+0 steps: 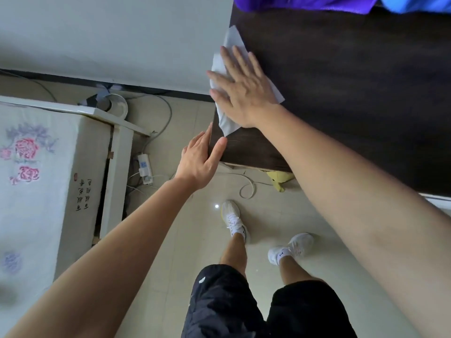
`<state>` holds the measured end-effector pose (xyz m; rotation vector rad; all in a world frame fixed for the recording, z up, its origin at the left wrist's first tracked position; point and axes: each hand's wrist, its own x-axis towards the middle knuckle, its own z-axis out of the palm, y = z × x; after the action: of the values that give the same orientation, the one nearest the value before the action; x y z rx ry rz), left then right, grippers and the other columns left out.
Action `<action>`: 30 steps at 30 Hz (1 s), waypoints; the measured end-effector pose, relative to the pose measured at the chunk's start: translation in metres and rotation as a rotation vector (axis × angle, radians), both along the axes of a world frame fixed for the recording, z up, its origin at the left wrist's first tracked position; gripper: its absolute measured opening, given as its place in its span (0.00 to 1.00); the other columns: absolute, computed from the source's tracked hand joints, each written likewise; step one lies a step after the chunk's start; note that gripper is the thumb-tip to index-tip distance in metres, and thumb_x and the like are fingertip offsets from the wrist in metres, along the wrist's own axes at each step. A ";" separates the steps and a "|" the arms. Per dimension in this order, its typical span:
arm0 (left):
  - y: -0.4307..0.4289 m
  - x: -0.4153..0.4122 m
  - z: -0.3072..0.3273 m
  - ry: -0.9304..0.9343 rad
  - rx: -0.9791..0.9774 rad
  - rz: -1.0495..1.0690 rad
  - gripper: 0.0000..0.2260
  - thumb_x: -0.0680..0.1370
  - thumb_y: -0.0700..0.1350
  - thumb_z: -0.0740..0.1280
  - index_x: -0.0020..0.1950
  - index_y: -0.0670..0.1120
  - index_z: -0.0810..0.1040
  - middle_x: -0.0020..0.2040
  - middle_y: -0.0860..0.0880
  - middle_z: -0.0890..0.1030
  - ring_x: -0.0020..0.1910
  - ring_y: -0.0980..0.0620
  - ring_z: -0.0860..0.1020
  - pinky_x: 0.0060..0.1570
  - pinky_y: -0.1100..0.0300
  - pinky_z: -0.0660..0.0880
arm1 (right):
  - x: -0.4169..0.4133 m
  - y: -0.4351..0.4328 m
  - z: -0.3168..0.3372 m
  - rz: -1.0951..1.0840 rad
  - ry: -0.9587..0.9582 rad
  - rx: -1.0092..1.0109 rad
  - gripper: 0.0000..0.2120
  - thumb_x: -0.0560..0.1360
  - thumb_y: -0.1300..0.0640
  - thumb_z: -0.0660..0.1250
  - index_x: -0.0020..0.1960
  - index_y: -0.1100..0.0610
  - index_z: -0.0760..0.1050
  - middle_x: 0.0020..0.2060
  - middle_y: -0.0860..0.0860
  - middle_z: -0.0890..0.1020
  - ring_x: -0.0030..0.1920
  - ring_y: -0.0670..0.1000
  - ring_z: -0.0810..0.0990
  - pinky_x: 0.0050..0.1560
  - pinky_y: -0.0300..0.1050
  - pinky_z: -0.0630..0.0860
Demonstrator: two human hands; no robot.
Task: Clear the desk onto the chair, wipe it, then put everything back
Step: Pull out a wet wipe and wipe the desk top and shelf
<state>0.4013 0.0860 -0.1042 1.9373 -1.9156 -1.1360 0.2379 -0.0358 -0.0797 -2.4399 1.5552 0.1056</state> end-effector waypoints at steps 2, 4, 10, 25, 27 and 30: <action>-0.002 -0.002 0.002 0.025 -0.021 0.005 0.34 0.78 0.70 0.43 0.78 0.54 0.62 0.72 0.50 0.72 0.74 0.46 0.65 0.71 0.41 0.62 | -0.028 0.019 -0.002 0.010 0.011 -0.005 0.28 0.83 0.38 0.41 0.82 0.44 0.47 0.81 0.54 0.44 0.81 0.55 0.40 0.79 0.57 0.40; -0.007 -0.004 0.005 0.049 -0.046 0.033 0.33 0.79 0.69 0.44 0.80 0.55 0.57 0.76 0.52 0.67 0.77 0.47 0.60 0.74 0.42 0.59 | -0.070 0.040 -0.005 -0.080 0.027 -0.014 0.30 0.83 0.36 0.40 0.82 0.44 0.44 0.81 0.54 0.43 0.81 0.55 0.40 0.79 0.57 0.40; -0.035 -0.043 0.028 -0.029 -0.230 0.011 0.35 0.79 0.70 0.44 0.82 0.53 0.51 0.82 0.51 0.52 0.80 0.51 0.47 0.78 0.49 0.45 | -0.221 0.121 -0.004 -0.577 0.088 -0.044 0.31 0.82 0.36 0.44 0.82 0.46 0.47 0.81 0.56 0.47 0.81 0.59 0.46 0.79 0.62 0.47; -0.027 -0.254 0.027 -0.160 -0.333 -0.358 0.33 0.79 0.67 0.43 0.81 0.54 0.54 0.82 0.49 0.50 0.81 0.49 0.46 0.75 0.37 0.39 | -0.214 0.196 -0.032 -0.593 0.006 -0.180 0.30 0.83 0.35 0.43 0.82 0.45 0.46 0.81 0.56 0.51 0.81 0.59 0.47 0.78 0.60 0.49; -0.018 -0.280 0.023 -0.190 -0.343 -0.360 0.33 0.79 0.68 0.42 0.81 0.54 0.53 0.82 0.50 0.49 0.81 0.48 0.45 0.75 0.37 0.39 | -0.261 0.208 -0.035 -0.572 0.035 -0.208 0.31 0.82 0.34 0.41 0.82 0.44 0.46 0.81 0.56 0.51 0.81 0.58 0.46 0.79 0.59 0.48; 0.000 -0.322 0.022 -0.204 -0.336 -0.360 0.33 0.79 0.68 0.41 0.81 0.55 0.53 0.82 0.50 0.49 0.81 0.48 0.45 0.74 0.36 0.37 | -0.352 0.235 -0.033 -0.760 0.068 -0.228 0.30 0.82 0.34 0.44 0.81 0.45 0.54 0.81 0.56 0.54 0.81 0.58 0.50 0.78 0.59 0.48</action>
<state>0.0793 0.0856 -0.0826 1.6220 -2.4502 -0.6432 -0.1140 0.1994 -0.1131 -1.8230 2.5150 -0.1350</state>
